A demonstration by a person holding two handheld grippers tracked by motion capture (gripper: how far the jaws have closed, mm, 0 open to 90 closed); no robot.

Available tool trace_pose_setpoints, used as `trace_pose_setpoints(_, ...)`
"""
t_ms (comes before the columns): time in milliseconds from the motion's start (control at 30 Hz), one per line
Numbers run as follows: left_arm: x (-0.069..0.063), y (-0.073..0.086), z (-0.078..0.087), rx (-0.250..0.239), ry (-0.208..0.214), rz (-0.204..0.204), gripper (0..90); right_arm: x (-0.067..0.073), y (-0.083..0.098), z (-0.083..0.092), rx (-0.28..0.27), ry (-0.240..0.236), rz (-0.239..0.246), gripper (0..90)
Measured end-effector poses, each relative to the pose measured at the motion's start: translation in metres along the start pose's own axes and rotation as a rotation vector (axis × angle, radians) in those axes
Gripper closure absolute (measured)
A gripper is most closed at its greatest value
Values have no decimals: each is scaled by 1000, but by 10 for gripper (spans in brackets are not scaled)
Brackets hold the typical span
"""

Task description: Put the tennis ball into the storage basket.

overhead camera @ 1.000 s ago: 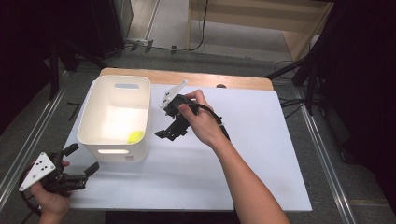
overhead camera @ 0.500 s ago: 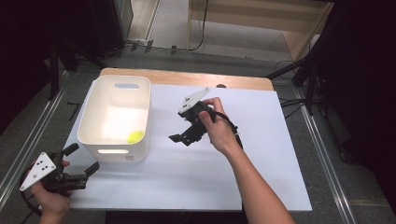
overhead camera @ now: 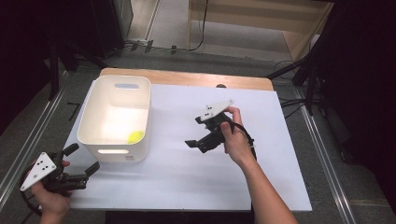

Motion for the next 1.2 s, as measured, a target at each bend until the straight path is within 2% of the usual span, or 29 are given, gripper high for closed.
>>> trace_pose_setpoints(33, 0, 0, 0, 0, 0, 0, 0, 0, 0, 0, 0, 0, 0, 88)
trace_pose_setpoints(100, 0, 0, 0, 4, -2, -3, 0, 2, 11, 6, -20, 22, -23, 89)
trace_pose_setpoints(400, 0, 0, 0, 5, -2, -5, 0, 7, 44, 20, -76, 57, -86, 89)
trace_pose_setpoints(600, -1, 0, -1, 8, -2, -7, 0, 14, 68, 32, -115, 80, -110, 88)
trace_pose_setpoints(867, -1, 0, 0, 9, -5, -11, 0, 22, 104, 47, -173, 145, -165, 88)
trace_pose_setpoints(1033, 0, 0, 0, 7, -1, -10, 0, 30, 122, 55, -179, 198, -168, 88)
trace_pose_setpoints(1100, -1, 0, 0, 9, -1, -11, 0, 32, 127, 56, -187, 205, -178, 88)
trace_pose_setpoints(1133, -1, 0, 0, 9, -1, -12, 0, 35, 136, 58, -207, 204, -200, 88)
trace_pose_setpoints(1200, 0, 0, -1, 10, 0, -11, 0, 39, 143, 60, -209, 219, -212, 88)
Point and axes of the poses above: each handheld gripper's, and its own axes: z roughly backward along the jaws, y roughly out of its underside, x roughly to its left, the point moved 1 cm from there along -z, roughly forward along the jaws, and after that the axes turned 12 degrees about z, right-handed, at the moved point
